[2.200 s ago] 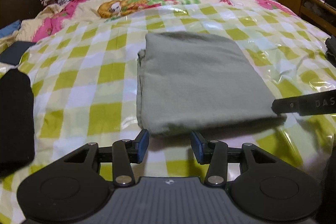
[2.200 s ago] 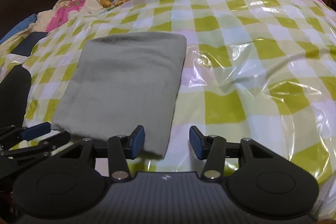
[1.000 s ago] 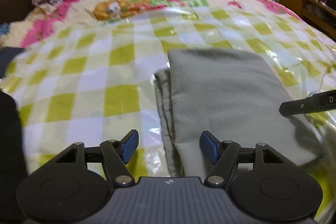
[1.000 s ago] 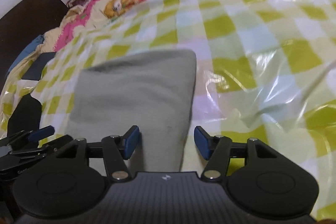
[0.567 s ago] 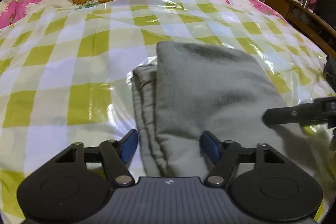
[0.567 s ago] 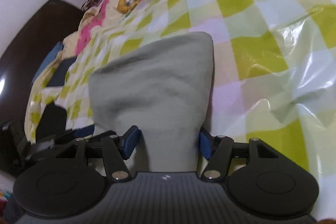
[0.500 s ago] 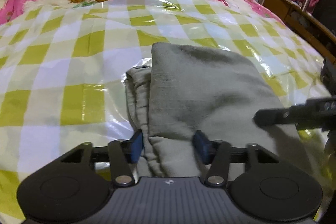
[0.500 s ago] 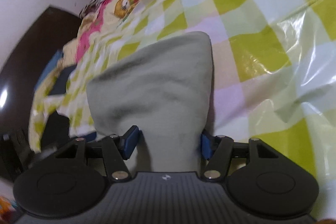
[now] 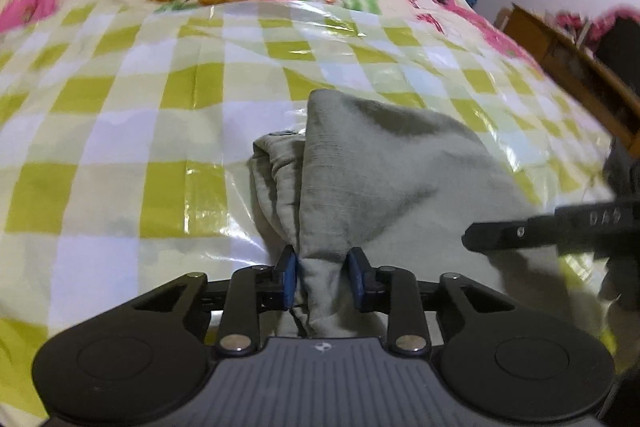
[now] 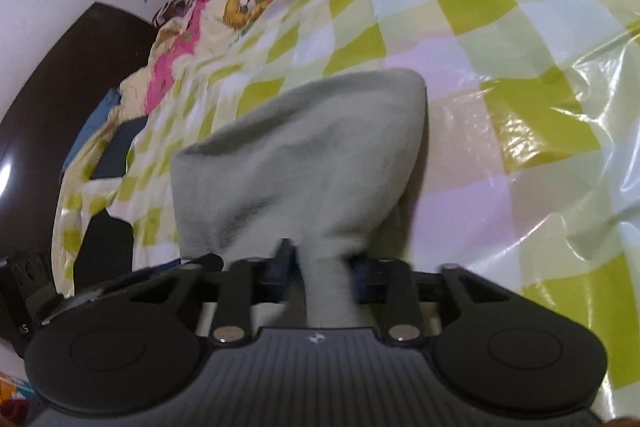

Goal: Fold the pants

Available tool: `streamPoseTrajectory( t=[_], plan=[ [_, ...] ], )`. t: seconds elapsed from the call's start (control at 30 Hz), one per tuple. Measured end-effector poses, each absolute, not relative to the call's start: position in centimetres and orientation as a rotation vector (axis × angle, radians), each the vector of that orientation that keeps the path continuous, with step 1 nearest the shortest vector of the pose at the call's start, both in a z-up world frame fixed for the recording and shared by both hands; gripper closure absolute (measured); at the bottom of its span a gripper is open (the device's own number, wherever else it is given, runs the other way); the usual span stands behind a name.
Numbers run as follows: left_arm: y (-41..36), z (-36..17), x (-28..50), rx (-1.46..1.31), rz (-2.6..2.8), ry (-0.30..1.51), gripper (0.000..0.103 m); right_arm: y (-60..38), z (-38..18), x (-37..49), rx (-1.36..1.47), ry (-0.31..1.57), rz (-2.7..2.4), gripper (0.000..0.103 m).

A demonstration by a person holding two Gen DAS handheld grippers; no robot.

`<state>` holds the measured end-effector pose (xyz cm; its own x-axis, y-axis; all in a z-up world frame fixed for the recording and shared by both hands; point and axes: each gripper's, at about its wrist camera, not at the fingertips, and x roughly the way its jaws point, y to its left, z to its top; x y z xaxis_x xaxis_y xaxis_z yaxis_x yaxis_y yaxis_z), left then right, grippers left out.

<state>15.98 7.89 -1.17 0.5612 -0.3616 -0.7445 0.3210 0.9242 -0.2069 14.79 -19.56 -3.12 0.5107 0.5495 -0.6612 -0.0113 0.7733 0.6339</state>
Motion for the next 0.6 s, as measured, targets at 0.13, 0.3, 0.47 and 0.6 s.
streamPoseTrajectory(
  t=[0.13, 0.3, 0.47, 0.6],
  plan=[
    [7.9, -0.8, 15.9, -0.031, -0.390, 0.868, 0.065, -18.3, -2.8, 15.2, 0.625, 0.987, 0.364, 0.075],
    [11.7, 0.2, 16.1, -0.044, -0.313, 0.854, 0.067, -15.6, -2.6, 16.4, 0.692, 1.000, 0.437, 0.081],
    [16.0, 0.6, 15.9, 0.011, -0.167, 0.852, 0.066, -10.0, -2.8, 17.9, 0.640, 1.046, 0.525, 0.078],
    [17.3, 1.6, 14.8, 0.106, -0.058, 0.825, 0.066, -7.4, -1.3, 17.8, 0.498, 1.016, 0.498, 0.070]
  ],
)
